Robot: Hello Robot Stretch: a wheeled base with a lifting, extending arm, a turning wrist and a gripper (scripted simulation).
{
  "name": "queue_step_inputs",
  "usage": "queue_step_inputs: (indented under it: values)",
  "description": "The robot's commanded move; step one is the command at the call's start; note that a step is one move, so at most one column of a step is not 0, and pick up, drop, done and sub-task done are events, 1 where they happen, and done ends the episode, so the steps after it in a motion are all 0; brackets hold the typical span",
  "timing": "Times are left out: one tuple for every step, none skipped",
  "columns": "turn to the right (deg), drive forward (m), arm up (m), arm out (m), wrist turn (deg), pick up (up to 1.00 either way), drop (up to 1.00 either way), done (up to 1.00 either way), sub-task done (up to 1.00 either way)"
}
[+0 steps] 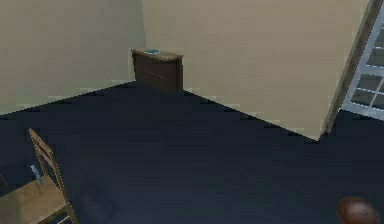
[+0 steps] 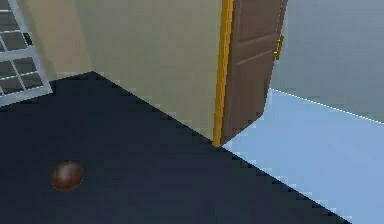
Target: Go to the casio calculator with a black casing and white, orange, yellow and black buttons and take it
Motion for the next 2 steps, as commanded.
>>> queue_step_inputs:
  values:
    - [-12.0, 0.0, 0.0, 0.0, 0.0, 0.0, 0.0, 0.0, 0.0]
    - [0.0, 1.0, 0.0, 0.0, 0.0, 0.0, 0.0, 0.0, 0.0]
